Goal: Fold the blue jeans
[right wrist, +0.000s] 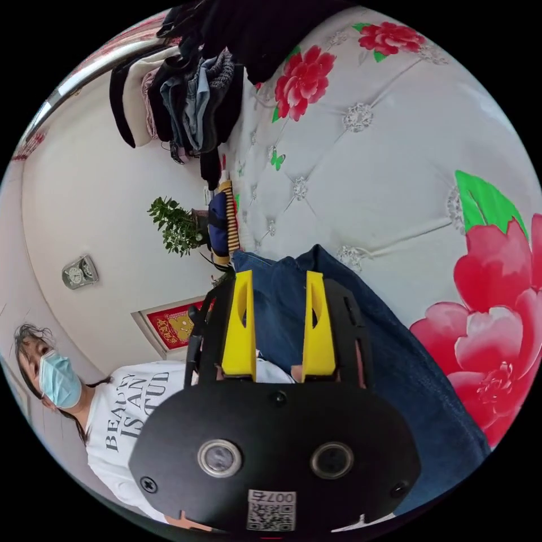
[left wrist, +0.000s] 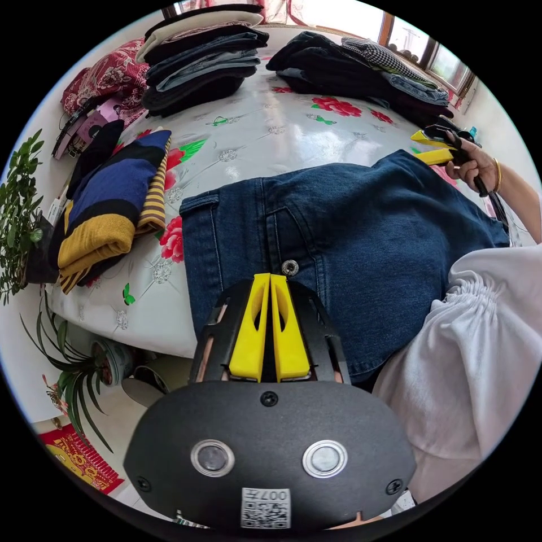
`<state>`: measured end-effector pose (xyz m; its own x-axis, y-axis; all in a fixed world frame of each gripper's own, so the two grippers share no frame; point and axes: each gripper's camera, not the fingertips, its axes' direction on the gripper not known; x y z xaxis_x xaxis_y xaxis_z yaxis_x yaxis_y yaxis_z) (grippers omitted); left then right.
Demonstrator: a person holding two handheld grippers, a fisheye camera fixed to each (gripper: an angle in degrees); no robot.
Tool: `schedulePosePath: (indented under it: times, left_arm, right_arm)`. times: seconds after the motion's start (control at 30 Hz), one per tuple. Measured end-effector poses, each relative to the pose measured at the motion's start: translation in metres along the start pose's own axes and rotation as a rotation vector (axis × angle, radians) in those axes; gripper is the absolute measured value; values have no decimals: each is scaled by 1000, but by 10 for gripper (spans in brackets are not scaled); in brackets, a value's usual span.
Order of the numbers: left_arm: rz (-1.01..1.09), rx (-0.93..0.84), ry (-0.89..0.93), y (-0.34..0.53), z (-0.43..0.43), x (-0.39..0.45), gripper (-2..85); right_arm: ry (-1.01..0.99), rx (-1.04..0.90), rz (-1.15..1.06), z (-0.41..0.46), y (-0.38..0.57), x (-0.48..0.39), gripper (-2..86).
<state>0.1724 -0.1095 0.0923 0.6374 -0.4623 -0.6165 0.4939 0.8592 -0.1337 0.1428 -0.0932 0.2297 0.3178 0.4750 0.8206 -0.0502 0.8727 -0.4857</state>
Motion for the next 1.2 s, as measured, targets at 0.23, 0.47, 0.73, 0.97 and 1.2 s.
schedulePosePath:
  times: [0.23,0.47,0.73,0.97,1.2]
  left_arm:
    - [-20,-21,-99,-32,-5,8,-10]
    - [-146,30,-28,-62,-21,-19,-9]
    - [-225,267,141,-10,-101,-36,-8]
    - [-162,106,126,-25,-82,-43,-9]
    - [-458,265,339,-18,-145,-110,-5]
  right_arm:
    - [171,362,-83,-33,-18,-29,3]
    - [338,413,-238,-48,12,-63,4]
    - [705,472,-252,-23,178,-39,55]
    - [591,568,75,-53,259,44,72]
    - [465,1251,399,-149,443,82,77]
